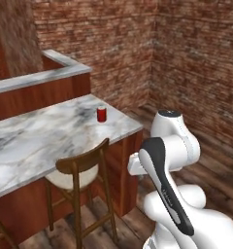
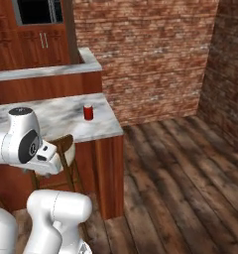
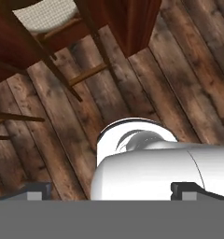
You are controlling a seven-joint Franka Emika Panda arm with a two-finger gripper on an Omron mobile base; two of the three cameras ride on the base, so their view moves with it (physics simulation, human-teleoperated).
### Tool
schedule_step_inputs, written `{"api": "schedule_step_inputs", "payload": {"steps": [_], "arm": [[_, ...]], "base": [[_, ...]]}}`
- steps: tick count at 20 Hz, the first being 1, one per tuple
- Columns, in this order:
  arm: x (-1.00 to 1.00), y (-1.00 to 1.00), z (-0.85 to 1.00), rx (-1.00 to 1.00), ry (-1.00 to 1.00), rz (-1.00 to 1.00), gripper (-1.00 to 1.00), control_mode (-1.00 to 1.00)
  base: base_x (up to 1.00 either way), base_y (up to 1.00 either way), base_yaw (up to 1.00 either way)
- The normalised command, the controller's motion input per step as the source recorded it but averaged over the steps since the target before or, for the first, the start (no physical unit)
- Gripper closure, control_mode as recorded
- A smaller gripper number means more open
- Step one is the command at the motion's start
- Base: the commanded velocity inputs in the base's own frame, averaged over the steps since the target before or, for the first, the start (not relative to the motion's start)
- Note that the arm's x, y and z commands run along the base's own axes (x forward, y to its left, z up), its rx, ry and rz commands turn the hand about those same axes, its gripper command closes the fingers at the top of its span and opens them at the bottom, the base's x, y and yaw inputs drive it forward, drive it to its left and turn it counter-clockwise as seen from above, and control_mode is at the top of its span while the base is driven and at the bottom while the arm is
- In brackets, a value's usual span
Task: Four empty soda cans are scattered around the kitchen. Gather all the cans and cluster them next to the stove for recycling.
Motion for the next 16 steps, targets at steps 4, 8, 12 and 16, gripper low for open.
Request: {"api": "schedule_step_inputs", "payload": {"steps": [4, 8, 12, 16], "arm": [[0.0, 0.0, 0.0, 0.0, 0.0, 0.0, -1.0, 1.0], [0.0, 0.0, 0.0, 0.0, 0.0, 0.0, -1.0, 1.0], [0.0, 0.0, 0.0, 0.0, 0.0, 0.0, -1.0, 1.0], [0.0, 0.0, 0.0, 0.0, 0.0, 0.0, -1.0, 1.0]], "base": [[0.41, -0.51, 0.26], [0.55, -0.48, 0.24], [0.7, -0.38, 0.26], [0.72, -0.24, 0.29]]}}
